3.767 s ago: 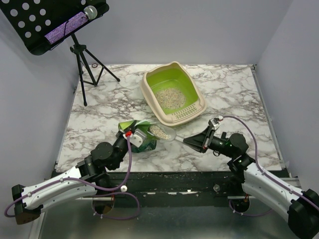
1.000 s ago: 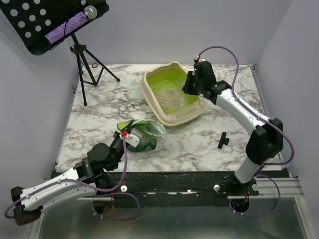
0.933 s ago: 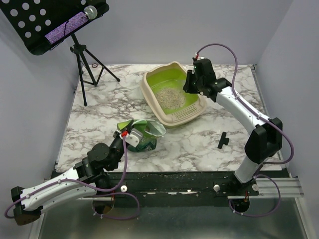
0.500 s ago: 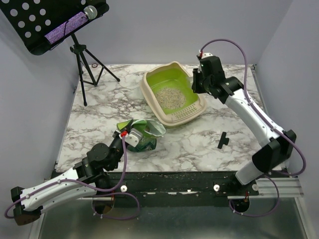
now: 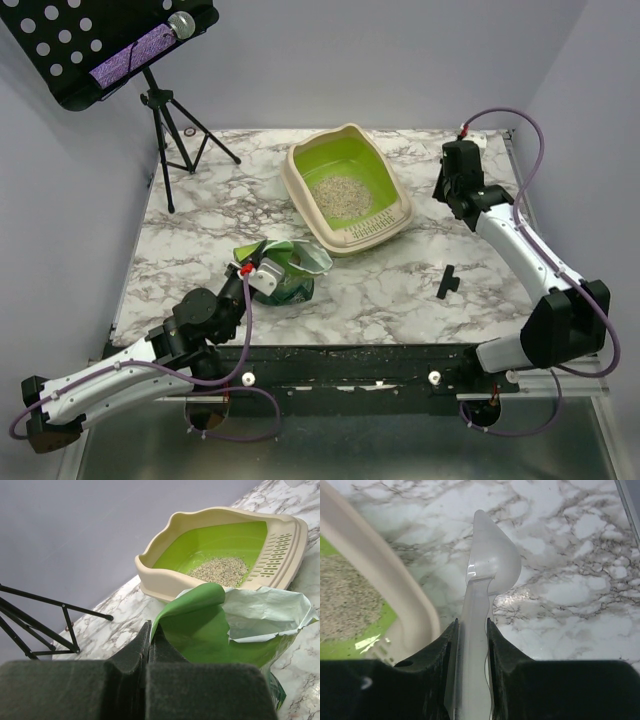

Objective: Fill the litter box with clean litter

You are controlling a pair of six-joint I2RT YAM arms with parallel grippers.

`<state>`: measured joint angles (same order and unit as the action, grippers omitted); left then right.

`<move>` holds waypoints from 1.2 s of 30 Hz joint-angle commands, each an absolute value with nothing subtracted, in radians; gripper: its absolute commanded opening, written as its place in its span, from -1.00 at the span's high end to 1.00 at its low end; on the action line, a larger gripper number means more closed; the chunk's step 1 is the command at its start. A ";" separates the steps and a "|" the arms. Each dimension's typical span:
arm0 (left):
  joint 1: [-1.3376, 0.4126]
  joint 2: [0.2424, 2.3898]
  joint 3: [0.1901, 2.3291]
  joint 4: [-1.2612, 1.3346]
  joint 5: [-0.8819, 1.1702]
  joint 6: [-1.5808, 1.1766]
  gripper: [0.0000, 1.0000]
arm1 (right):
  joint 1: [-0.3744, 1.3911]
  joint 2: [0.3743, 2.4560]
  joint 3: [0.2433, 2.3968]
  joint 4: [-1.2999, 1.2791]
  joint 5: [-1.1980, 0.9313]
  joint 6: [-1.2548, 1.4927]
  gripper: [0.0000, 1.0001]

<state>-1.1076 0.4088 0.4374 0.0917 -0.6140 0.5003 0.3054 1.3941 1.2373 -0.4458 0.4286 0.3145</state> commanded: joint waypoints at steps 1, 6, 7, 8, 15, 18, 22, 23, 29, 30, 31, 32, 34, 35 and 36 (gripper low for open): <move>-1.111 0.394 0.459 0.161 -0.609 0.494 1.00 | 0.241 1.459 1.203 -0.348 0.419 0.386 0.99; -1.112 0.396 0.460 0.158 -0.606 0.492 1.00 | 0.173 1.538 1.218 -0.342 0.368 0.405 0.99; -1.112 0.394 0.459 0.158 -0.607 0.492 1.00 | 0.164 1.555 1.224 -0.347 0.361 0.405 0.99; -1.112 0.393 0.459 0.158 -0.609 0.492 1.00 | 0.154 1.569 1.226 -0.348 0.348 0.406 0.99; -1.114 0.396 0.456 0.161 -0.611 0.495 1.00 | 0.124 1.664 1.244 -0.374 0.253 0.419 0.77; -1.115 0.397 0.456 0.163 -0.609 0.495 1.00 | 0.124 1.700 1.252 -0.388 0.232 0.419 0.47; -1.115 0.399 0.453 0.166 -0.609 0.497 1.00 | 0.124 1.727 1.253 -0.405 0.207 0.422 0.05; -1.115 0.400 0.453 0.166 -0.611 0.497 1.00 | 0.124 1.730 1.255 -0.410 0.201 0.423 -0.03; -1.115 0.408 0.451 0.169 -0.612 0.497 1.00 | 0.124 1.730 1.276 -0.451 0.204 0.431 -0.32; -1.115 0.408 0.451 0.169 -0.617 0.499 1.00 | 0.124 1.712 1.279 -0.459 0.201 0.434 -0.33; -1.114 0.408 0.451 0.172 -0.617 0.499 1.00 | 0.126 1.686 1.276 -0.459 0.196 0.434 -0.34; -1.114 0.410 0.449 0.170 -0.618 0.497 1.00 | 0.127 1.655 1.270 -0.453 0.180 0.431 -0.35; -1.115 0.411 0.449 0.173 -0.620 0.497 1.00 | 0.146 1.583 1.255 -0.431 0.150 0.404 -0.38; -1.115 0.416 0.451 0.173 -0.621 0.499 1.00 | 0.164 1.542 1.250 -0.422 0.135 0.384 -0.39; -1.114 0.419 0.453 0.172 -0.627 0.499 1.00 | 0.185 1.504 1.249 -0.420 0.126 0.368 -0.39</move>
